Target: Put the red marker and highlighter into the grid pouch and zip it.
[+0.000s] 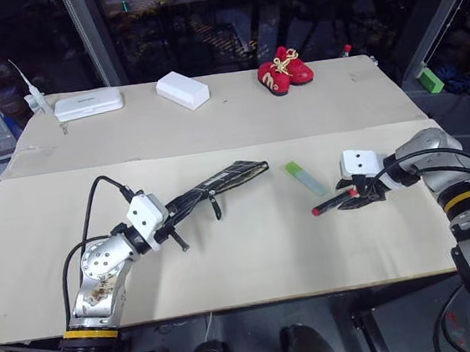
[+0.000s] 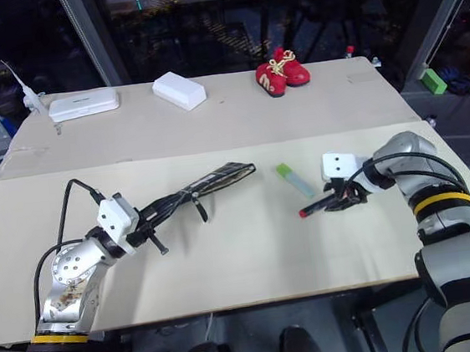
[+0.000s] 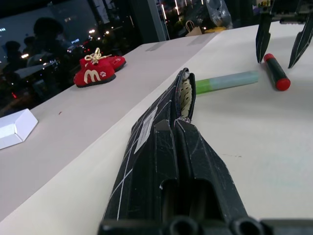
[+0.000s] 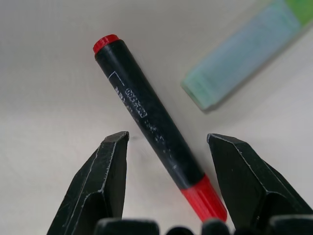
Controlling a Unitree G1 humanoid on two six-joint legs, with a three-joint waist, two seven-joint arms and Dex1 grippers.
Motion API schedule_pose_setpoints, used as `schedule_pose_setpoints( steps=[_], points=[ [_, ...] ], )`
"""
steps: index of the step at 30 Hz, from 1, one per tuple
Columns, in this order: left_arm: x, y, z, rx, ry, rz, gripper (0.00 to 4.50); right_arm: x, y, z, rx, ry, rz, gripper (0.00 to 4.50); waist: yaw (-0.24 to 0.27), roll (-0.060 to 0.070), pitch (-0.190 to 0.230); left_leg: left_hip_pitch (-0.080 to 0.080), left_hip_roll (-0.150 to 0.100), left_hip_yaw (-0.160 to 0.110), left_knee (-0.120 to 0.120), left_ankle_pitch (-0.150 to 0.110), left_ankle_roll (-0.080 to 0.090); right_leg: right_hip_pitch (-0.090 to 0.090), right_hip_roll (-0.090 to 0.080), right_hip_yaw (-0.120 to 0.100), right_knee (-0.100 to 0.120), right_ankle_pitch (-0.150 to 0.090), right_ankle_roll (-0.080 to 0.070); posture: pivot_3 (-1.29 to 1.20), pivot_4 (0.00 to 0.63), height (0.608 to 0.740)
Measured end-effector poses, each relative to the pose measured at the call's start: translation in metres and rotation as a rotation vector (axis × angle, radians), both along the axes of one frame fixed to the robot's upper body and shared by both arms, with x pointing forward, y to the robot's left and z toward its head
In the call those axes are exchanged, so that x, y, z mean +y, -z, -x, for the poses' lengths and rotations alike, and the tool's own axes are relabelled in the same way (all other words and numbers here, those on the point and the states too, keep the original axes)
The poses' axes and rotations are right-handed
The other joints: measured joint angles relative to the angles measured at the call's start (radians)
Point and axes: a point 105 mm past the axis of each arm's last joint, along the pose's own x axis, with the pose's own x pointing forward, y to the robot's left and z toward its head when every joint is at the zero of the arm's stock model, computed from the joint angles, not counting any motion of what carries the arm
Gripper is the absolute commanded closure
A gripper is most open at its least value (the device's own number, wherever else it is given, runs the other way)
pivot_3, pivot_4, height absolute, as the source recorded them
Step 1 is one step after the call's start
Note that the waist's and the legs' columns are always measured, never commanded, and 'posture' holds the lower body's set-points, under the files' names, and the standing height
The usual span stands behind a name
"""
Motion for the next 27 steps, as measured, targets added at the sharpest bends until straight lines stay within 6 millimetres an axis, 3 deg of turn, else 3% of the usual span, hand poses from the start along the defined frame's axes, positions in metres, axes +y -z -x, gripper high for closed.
schedule_pose_setpoints(
  steps=[5,13,22,25,27],
  points=[
    [0.0,0.001,0.001,0.004,-0.003,0.0,4.5,-0.002,0.003,0.002,0.024,-0.01,0.012,1.6,0.0,0.0,0.0,0.001,0.0,0.0,0.0,0.0,0.0,0.001,0.0,0.0,0.0,0.0,0.0,0.0,0.15,0.74],
    [0.0,0.0,0.001,0.003,-0.004,0.002,4.5,-0.002,0.007,0.005,0.06,-0.031,0.035,4.0,0.001,0.0,0.0,0.006,0.0,-0.001,0.0,0.0,0.0,0.006,-0.001,0.001,0.0,0.001,0.0,0.0,0.15,0.74],
    [0.0,0.001,0.001,0.009,-0.007,0.003,4.5,0.004,0.002,0.014,0.066,-0.069,-0.015,4.07,0.003,0.0,0.0,0.0,0.001,-0.002,0.0,0.0,0.0,0.001,-0.001,-0.001,0.001,0.001,0.0,0.0,0.15,0.74],
    [-0.001,0.0,0.001,0.01,-0.004,0.003,4.5,0.025,-0.021,0.015,-0.011,-0.13,-0.086,4.07,-0.002,0.002,0.001,0.001,0.001,-0.003,0.0,0.0,0.0,0.0,-0.001,0.001,0.002,0.001,0.0,0.0,0.15,0.74],
    [-0.001,0.001,0.002,0.011,-0.003,0.003,4.5,0.051,-0.053,0.023,-0.093,-0.216,-0.168,4.07,-0.003,0.002,0.001,0.002,0.001,-0.004,0.0,0.0,0.0,-0.001,0.0,0.001,0.003,0.001,0.0,0.0,0.15,0.74]
  ],
)
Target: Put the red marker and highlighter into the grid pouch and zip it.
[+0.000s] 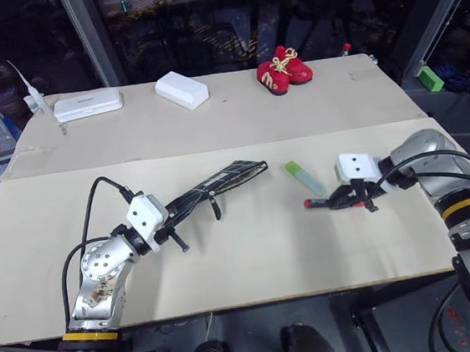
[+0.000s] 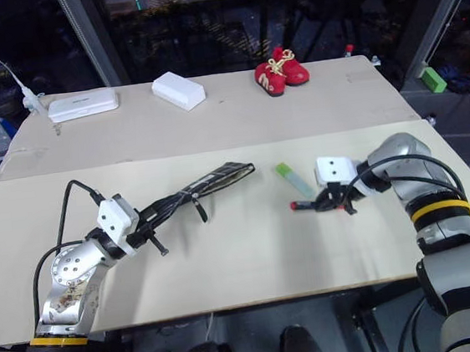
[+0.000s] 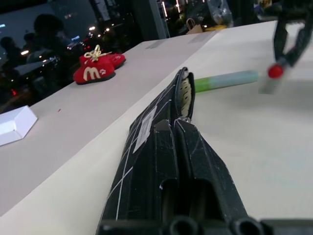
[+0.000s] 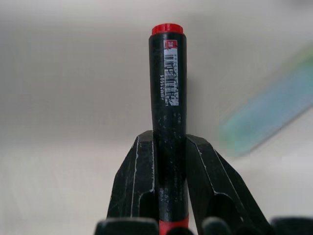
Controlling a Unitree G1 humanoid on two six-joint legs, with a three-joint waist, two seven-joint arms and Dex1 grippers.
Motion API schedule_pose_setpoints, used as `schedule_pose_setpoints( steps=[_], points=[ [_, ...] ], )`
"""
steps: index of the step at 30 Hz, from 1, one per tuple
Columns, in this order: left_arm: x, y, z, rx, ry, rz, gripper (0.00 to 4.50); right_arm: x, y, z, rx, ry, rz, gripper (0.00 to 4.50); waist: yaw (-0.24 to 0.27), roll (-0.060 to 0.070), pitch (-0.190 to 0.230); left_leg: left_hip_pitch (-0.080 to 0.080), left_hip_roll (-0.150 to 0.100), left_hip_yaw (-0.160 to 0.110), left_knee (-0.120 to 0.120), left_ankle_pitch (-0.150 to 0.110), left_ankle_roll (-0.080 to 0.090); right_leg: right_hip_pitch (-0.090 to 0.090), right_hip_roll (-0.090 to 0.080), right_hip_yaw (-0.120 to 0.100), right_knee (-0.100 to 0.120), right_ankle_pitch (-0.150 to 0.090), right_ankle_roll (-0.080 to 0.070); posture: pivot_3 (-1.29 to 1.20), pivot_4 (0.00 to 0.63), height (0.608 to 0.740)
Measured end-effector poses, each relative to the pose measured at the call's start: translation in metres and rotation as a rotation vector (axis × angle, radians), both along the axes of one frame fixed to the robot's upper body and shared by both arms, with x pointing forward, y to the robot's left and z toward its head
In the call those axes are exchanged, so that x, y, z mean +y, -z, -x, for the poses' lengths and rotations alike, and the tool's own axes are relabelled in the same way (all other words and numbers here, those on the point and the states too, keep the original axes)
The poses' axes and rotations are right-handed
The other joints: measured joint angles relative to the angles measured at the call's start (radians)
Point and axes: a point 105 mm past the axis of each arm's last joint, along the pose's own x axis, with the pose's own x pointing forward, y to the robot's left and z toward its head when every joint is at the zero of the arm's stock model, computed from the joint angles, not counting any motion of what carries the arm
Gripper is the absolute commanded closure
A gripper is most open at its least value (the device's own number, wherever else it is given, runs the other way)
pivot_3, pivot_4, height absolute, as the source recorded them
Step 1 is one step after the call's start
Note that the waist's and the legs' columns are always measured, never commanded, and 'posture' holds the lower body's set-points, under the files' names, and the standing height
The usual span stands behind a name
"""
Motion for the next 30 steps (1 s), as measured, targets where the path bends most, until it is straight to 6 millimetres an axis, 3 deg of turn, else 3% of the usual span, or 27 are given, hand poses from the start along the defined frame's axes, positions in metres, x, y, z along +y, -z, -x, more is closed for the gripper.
schedule_pose_setpoints(
  steps=[2,4,11,16,30],
  points=[
    [-0.001,0.0,0.0,0.0,0.004,-0.001,4.5,0.027,-0.027,0.007,-0.099,-0.075,-0.062,4.07,0.0,0.0,0.0,0.001,0.0,0.0,0.0,0.0,0.0,0.001,0.0,-0.001,0.0,0.0,0.0,0.0,0.15,0.74],
    [-0.001,-0.001,0.0,-0.001,0.006,-0.001,4.5,0.048,-0.036,0.006,-0.203,-0.087,-0.077,4.07,0.004,0.0,0.0,0.002,0.0,0.0,0.0,0.0,0.0,0.002,0.0,-0.001,0.0,0.0,0.0,0.0,0.15,0.74],
    [-0.003,-0.003,-0.001,-0.007,0.013,0.002,4.5,0.081,0.008,-0.011,-0.327,0.029,0.026,4.07,0.009,0.0,0.0,-0.006,-0.003,0.004,0.002,0.0,0.0,-0.004,0.0,-0.002,0.0,0.0,0.0,0.0,0.15,0.74],
    [-0.005,-0.002,-0.001,-0.005,0.018,0.002,4.5,0.076,-0.006,-0.035,-0.434,0.134,0.066,4.07,0.007,0.0,0.0,-0.007,-0.003,0.005,0.002,0.0,0.0,-0.005,0.001,-0.002,0.0,0.0,0.0,0.0,0.15,0.74],
    [-0.004,0.003,0.002,-0.001,0.023,0.002,4.5,0.074,-0.01,-0.035,-0.439,0.092,0.111,4.07,0.002,0.0,0.0,-0.006,-0.002,0.005,0.002,0.0,0.0,-0.005,0.001,-0.002,0.0,0.0,0.0,0.0,0.15,0.74]
  ],
)
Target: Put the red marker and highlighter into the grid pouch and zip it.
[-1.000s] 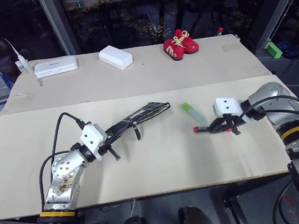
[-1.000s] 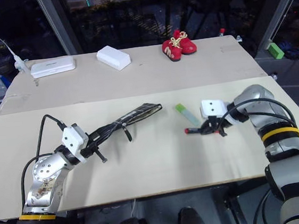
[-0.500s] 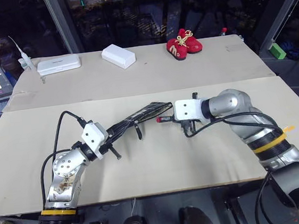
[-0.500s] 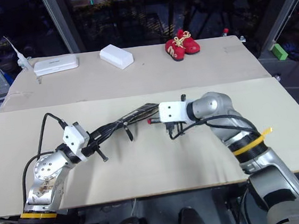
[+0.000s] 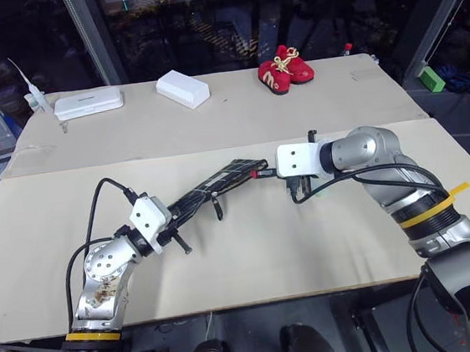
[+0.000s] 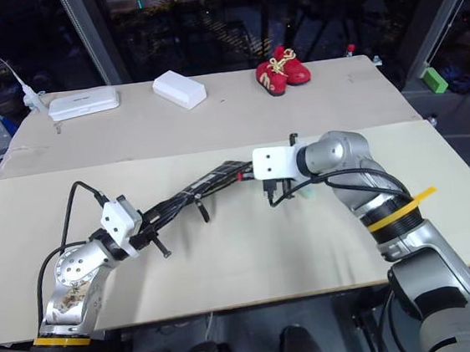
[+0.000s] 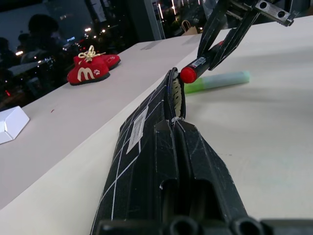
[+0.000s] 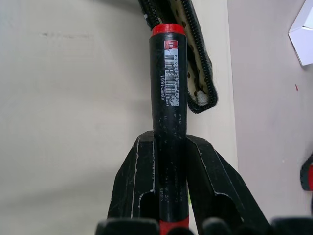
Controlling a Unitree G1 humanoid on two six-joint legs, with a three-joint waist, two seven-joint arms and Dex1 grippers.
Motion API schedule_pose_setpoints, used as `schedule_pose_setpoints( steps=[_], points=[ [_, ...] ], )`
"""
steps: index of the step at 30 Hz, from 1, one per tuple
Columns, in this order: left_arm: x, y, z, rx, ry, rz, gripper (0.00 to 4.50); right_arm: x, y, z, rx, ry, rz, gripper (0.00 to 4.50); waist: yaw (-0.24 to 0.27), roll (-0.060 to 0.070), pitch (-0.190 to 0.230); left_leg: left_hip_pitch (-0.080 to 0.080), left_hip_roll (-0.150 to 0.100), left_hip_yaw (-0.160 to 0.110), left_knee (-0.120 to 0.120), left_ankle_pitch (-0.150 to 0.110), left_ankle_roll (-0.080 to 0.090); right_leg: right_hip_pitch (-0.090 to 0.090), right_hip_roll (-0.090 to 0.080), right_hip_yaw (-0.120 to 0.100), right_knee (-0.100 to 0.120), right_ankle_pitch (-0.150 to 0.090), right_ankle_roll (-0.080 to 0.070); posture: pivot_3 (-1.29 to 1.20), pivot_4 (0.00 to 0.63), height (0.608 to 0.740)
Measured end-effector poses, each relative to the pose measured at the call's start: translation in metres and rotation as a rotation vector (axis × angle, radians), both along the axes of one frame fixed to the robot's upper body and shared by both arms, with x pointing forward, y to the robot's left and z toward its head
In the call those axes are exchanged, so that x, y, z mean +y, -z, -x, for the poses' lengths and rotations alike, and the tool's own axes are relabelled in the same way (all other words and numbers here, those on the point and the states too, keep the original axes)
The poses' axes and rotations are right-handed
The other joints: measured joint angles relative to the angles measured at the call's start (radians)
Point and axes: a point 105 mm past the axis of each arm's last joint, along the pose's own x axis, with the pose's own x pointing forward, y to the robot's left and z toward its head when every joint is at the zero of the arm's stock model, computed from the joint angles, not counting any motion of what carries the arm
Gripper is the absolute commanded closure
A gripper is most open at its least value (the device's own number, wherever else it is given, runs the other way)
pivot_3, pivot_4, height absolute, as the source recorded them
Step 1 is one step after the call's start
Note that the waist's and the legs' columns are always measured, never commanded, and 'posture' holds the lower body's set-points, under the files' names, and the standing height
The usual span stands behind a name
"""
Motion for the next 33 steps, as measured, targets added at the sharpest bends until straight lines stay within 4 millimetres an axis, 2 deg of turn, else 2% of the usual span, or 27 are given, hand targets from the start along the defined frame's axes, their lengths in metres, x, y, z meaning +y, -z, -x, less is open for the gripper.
schedule_pose_setpoints(
  steps=[6,13,20,24,27,29,33],
  points=[
    [0.001,0.004,0.0,0.012,-0.004,0.004,4.5,0.016,0.001,-0.003,-0.009,-0.033,0.013,4.07,0.001,0.0,0.0,0.0,0.0,0.0,0.0,0.0,0.0,0.0,0.0,0.0,0.0,0.0,0.0,0.0,0.15,0.74],
    [0.001,0.007,0.0,0.022,-0.005,0.005,4.5,0.025,0.006,-0.007,-0.035,-0.058,0.064,4.07,0.001,0.0,0.0,0.0,0.0,0.0,0.0,0.0,0.0,0.0,0.0,0.0,0.0,0.0,0.0,0.0,0.15,0.74],
    [0.001,0.009,-0.001,0.031,0.002,0.002,4.5,0.058,0.015,-0.012,-0.144,-0.13,0.155,4.07,-0.004,0.0,0.0,0.0,0.001,0.001,0.0,0.0,0.0,-0.001,0.001,0.0,0.001,0.0,0.0,0.0,0.15,0.74],
    [0.001,0.009,-0.001,0.031,0.001,0.002,4.5,0.071,0.013,-0.019,-0.226,-0.124,0.138,4.07,-0.003,0.0,0.0,-0.001,0.001,0.001,0.0,0.0,0.0,-0.001,0.0,0.0,0.001,0.0,0.0,0.0,0.15,0.74],
    [0.001,0.009,-0.001,0.032,0.001,0.002,4.5,0.084,0.009,-0.016,-0.291,-0.165,0.106,4.07,-0.003,0.0,0.0,-0.001,0.001,0.001,0.0,0.0,0.0,-0.002,0.0,0.0,0.001,0.0,0.0,0.0,0.15,0.74],
    [0.001,0.009,-0.001,0.033,0.001,0.001,4.5,0.091,0.015,-0.008,-0.316,-0.225,0.1,4.07,-0.002,0.0,0.0,-0.001,0.001,0.001,0.0,0.0,0.0,-0.001,0.0,0.0,0.001,0.0,0.0,0.0,0.15,0.74],
    [0.002,0.009,-0.001,0.037,-0.001,0.001,4.5,0.096,0.041,0.004,-0.329,-0.316,0.128,4.07,-0.002,0.0,0.0,-0.001,0.0,0.001,0.0,0.0,0.0,-0.001,0.0,0.0,0.001,0.0,0.0,0.0,0.15,0.74]
  ],
)
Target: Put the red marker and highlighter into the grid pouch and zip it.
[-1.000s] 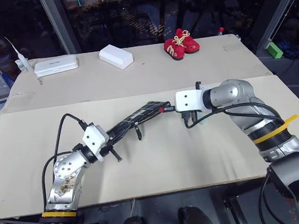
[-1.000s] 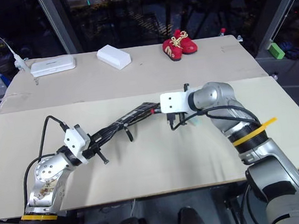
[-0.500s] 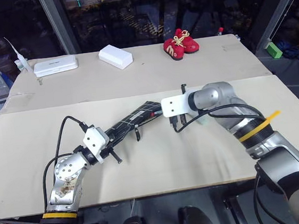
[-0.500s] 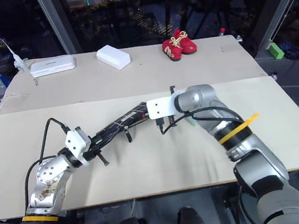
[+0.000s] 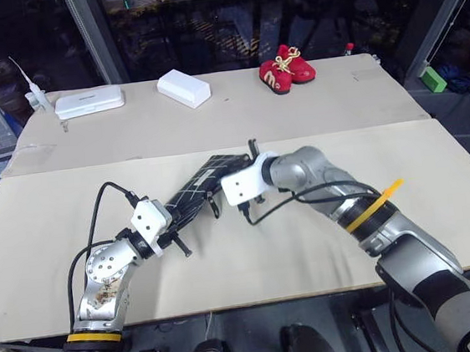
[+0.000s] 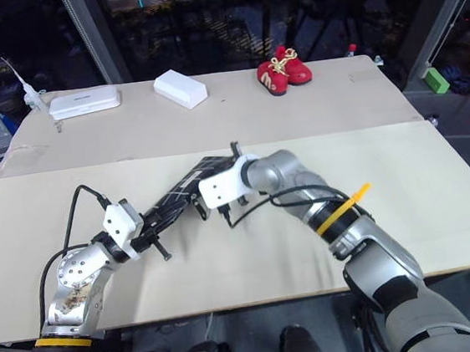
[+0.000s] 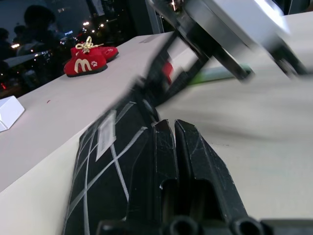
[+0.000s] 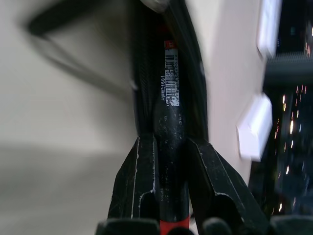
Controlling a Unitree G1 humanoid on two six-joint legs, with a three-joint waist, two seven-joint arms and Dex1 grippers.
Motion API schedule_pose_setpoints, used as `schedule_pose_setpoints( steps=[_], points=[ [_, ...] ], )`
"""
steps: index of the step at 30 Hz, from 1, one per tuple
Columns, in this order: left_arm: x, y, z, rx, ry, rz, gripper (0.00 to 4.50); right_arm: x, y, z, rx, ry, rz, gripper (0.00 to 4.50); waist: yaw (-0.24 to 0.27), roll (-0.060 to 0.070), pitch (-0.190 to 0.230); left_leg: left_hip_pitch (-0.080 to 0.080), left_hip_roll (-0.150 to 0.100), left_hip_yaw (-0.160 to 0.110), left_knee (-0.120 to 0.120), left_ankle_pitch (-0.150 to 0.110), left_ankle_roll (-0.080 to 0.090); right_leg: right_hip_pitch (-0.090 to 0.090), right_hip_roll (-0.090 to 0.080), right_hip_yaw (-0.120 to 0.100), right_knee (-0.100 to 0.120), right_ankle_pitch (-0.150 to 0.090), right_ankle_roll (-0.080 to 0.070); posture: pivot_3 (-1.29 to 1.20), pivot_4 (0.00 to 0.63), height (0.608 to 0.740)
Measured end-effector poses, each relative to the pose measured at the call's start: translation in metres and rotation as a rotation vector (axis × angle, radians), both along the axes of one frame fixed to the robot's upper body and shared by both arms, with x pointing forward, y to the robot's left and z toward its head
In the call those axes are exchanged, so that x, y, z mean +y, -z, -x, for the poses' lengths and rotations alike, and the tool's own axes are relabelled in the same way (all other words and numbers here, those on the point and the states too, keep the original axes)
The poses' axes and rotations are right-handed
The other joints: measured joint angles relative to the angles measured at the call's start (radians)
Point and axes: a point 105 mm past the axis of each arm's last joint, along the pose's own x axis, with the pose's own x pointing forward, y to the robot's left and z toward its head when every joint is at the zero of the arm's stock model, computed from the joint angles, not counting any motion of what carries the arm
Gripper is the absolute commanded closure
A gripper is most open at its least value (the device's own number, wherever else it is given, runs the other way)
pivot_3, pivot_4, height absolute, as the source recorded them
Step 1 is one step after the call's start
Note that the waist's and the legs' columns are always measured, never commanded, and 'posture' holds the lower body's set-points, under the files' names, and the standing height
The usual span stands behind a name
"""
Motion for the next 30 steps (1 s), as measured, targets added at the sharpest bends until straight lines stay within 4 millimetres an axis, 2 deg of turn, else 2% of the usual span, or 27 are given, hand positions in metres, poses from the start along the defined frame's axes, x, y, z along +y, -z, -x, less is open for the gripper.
schedule_pose_setpoints(
  steps=[7,10,15,19,20,24,27,30],
  points=[
    [0.0,0.001,0.0,0.003,0.0,0.001,4.5,-0.003,0.005,-0.006,-0.088,-0.034,-0.01,4.07,-0.003,0.0,0.0,0.0,0.001,0.0,0.0,0.0,0.0,0.0,0.001,0.0,0.0,0.0,0.0,0.0,0.15,0.74],
    [0.0,0.0,0.0,0.003,0.0,0.004,4.5,0.002,0.003,-0.002,-0.125,-0.103,-0.041,4.07,-0.004,0.0,0.0,0.0,0.001,0.0,0.0,0.0,0.0,0.0,0.001,0.0,0.0,0.0,0.0,0.0,0.15,0.74],
    [0.0,0.0,0.0,0.002,0.004,0.008,4.5,0.011,0.001,0.012,-0.081,-0.195,-0.114,4.07,-0.004,0.0,0.0,0.001,0.001,0.0,0.0,0.0,0.0,0.0,0.0,0.0,0.0,0.0,0.0,0.0,0.15,0.74],
    [-0.001,0.0,0.0,0.002,0.006,0.008,4.5,0.01,0.003,0.012,-0.039,-0.184,-0.146,4.07,-0.003,0.0,0.0,0.001,0.001,0.0,0.0,0.0,0.0,0.0,0.0,0.0,0.0,0.0,0.0,0.0,0.15,0.74],
    [-0.001,-0.001,0.0,0.0,0.007,0.008,4.5,0.009,0.002,0.011,-0.029,-0.177,-0.158,3.06,-0.003,0.0,0.0,0.001,0.001,0.0,0.0,0.0,0.0,0.0,0.0,0.0,0.0,0.0,0.0,0.0,0.15,0.74],
    [-0.002,-0.003,0.0,-0.006,0.012,0.008,4.5,0.004,-0.006,0.008,0.023,-0.143,-0.215,1.79,-0.003,0.0,0.0,0.001,0.001,0.0,0.0,0.0,0.0,0.001,0.0,0.0,0.0,0.0,0.0,0.0,0.15,0.74],
    [-0.003,-0.004,-0.001,-0.008,0.016,0.007,4.5,-0.008,-0.019,-0.004,0.033,-0.079,-0.266,1.79,-0.003,0.0,0.0,0.001,0.001,0.0,0.0,0.0,0.0,0.001,0.0,0.0,0.0,0.0,0.0,0.0,0.15,0.74],
    [-0.003,-0.004,-0.001,-0.009,0.019,0.007,4.5,-0.032,-0.051,-0.011,0.066,-0.035,-0.373,1.79,0.001,0.0,0.0,0.001,0.001,-0.001,0.0,0.0,0.0,0.001,0.0,0.0,-0.001,0.0,0.0,0.0,0.15,0.74]
  ],
)
